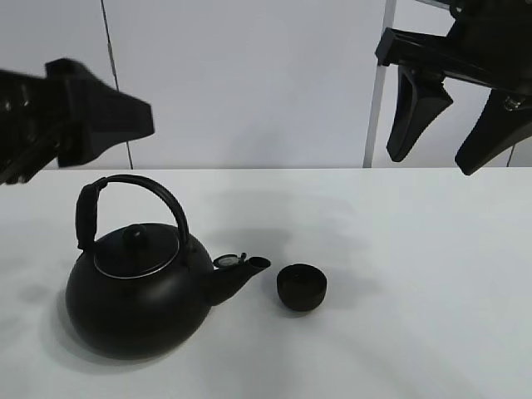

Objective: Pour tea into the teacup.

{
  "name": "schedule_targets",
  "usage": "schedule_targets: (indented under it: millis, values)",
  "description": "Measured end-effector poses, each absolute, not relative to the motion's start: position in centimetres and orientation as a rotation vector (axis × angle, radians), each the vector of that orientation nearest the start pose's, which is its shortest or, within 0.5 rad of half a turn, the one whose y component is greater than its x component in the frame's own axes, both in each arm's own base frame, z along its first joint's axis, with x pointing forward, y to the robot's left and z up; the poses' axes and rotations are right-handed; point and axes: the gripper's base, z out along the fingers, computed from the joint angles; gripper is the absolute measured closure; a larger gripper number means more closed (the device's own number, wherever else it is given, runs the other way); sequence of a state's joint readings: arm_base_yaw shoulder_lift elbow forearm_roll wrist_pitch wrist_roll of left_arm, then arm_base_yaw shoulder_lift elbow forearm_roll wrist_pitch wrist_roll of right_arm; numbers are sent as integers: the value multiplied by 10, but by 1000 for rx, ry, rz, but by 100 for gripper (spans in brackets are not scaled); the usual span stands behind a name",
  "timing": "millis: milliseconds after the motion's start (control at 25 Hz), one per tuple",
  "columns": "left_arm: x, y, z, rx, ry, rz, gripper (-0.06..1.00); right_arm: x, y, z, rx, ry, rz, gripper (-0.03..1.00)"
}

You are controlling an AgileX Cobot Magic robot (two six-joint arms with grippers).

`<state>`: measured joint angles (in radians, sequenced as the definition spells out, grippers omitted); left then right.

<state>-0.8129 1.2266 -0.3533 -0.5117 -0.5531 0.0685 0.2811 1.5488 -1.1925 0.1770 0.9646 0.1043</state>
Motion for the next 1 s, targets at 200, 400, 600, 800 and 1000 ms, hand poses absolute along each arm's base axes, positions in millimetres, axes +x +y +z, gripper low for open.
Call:
schedule_targets:
  millis: [200, 400, 600, 800, 1000]
  values:
    - [188, -158, 250, 333, 1957, -583, 42, 294, 99, 276, -142, 2823, 318, 50]
    - [207, -151, 272, 329, 2054, -592, 42, 294, 99, 276, -143, 2823, 317, 50]
    - [218, -137, 284, 290, 2184, -620, 42, 294, 99, 276, -142, 2823, 318, 50]
    - [230, -131, 290, 240, 2330, -663, 42, 294, 99, 276, -141, 2823, 319, 50]
    - [256, -149, 268, 257, 2569, -701, 42, 294, 99, 276, -136, 2824, 331, 50]
